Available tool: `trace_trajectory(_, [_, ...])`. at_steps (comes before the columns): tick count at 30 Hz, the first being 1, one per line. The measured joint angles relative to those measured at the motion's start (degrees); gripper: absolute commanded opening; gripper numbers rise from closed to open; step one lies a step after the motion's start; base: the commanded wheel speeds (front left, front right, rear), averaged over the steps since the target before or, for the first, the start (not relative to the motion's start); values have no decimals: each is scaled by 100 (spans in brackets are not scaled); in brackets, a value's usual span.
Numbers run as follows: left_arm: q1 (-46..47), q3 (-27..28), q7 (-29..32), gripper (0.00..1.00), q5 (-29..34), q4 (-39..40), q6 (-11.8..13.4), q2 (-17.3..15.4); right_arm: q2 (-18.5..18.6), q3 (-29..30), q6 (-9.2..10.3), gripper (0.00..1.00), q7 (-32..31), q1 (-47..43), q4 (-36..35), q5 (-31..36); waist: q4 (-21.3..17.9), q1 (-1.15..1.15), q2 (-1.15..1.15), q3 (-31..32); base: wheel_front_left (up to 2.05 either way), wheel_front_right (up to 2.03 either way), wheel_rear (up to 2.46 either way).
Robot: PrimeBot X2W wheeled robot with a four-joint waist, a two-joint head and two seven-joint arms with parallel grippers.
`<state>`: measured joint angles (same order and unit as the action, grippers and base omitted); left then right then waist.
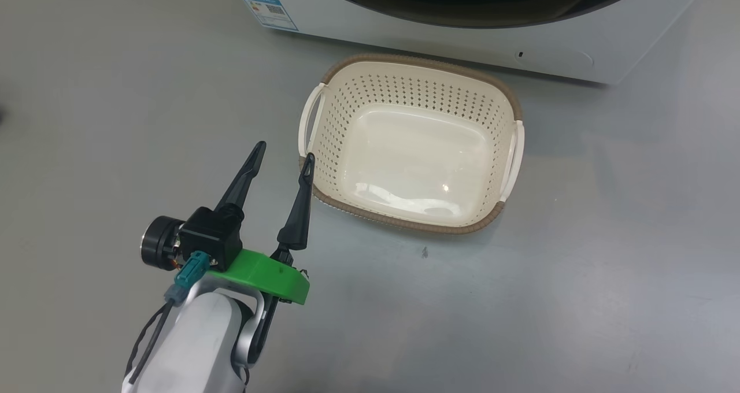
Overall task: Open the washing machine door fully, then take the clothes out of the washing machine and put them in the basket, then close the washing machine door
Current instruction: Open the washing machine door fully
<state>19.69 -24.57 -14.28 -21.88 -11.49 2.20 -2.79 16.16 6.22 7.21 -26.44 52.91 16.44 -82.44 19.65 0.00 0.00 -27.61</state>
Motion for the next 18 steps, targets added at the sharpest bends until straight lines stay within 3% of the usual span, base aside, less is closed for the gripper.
trace_trajectory(18, [157, -132, -1, 100, 24, 7, -81, 79, 366, -224, 10, 0, -579, 823, 771, 97, 370, 0, 0, -262, 0, 0, 0])
